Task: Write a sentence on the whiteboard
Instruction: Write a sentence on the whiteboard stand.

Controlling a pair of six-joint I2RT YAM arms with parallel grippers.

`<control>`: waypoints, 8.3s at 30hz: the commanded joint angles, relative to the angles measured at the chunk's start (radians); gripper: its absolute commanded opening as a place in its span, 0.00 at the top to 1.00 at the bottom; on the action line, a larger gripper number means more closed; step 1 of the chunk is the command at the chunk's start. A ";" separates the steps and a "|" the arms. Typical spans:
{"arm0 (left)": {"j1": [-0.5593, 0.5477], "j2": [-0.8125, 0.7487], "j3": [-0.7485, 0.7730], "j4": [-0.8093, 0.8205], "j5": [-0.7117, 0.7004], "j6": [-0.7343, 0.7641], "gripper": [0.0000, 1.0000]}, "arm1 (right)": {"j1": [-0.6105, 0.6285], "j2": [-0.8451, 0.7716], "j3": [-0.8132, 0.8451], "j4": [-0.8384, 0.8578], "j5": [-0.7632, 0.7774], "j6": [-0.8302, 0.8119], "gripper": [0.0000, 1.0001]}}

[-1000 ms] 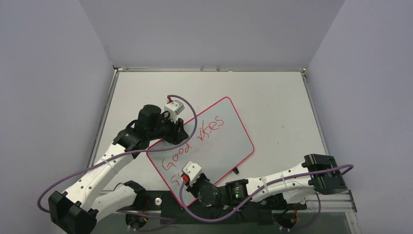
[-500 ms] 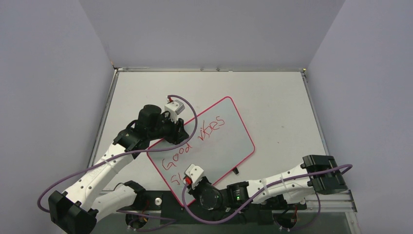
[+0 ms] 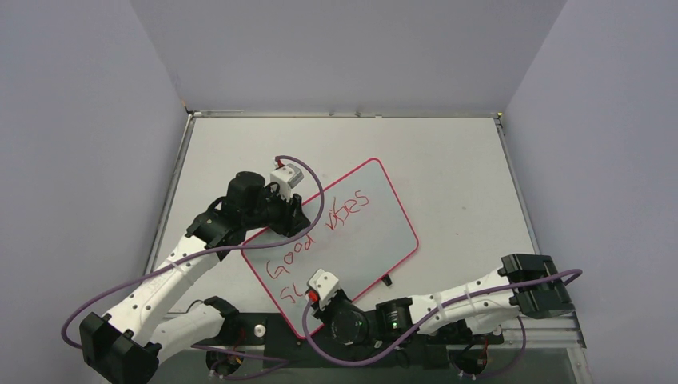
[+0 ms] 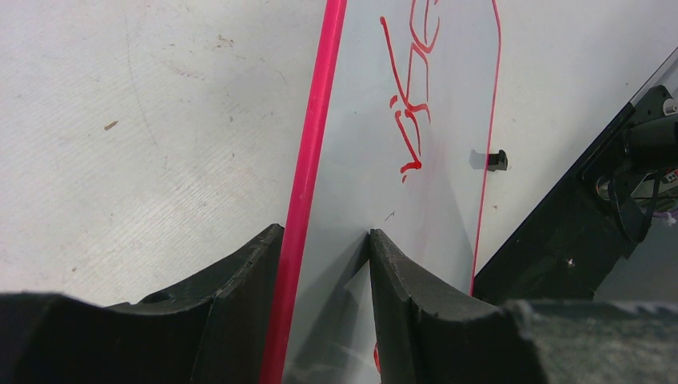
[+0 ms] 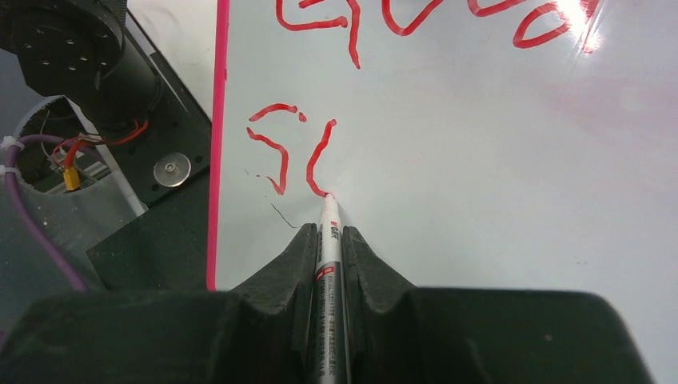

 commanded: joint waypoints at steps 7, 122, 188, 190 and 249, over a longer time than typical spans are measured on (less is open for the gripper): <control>-0.002 -0.002 0.017 0.046 -0.075 0.032 1.00 | -0.065 -0.027 0.028 -0.031 0.057 -0.080 1.00; -0.011 -0.008 0.020 0.042 -0.078 0.036 1.00 | -0.245 -0.306 -0.041 -0.020 -0.068 -0.102 1.00; -0.013 0.003 0.021 0.037 -0.094 0.037 1.00 | -0.109 -0.140 -0.190 0.119 -0.124 0.016 1.00; -0.013 0.004 0.020 0.037 -0.094 0.037 1.00 | -0.100 -0.139 -0.194 0.116 -0.119 0.024 1.00; -0.016 0.003 0.022 0.032 -0.111 0.041 1.00 | -0.185 -0.260 -0.032 -0.078 0.057 -0.086 1.00</control>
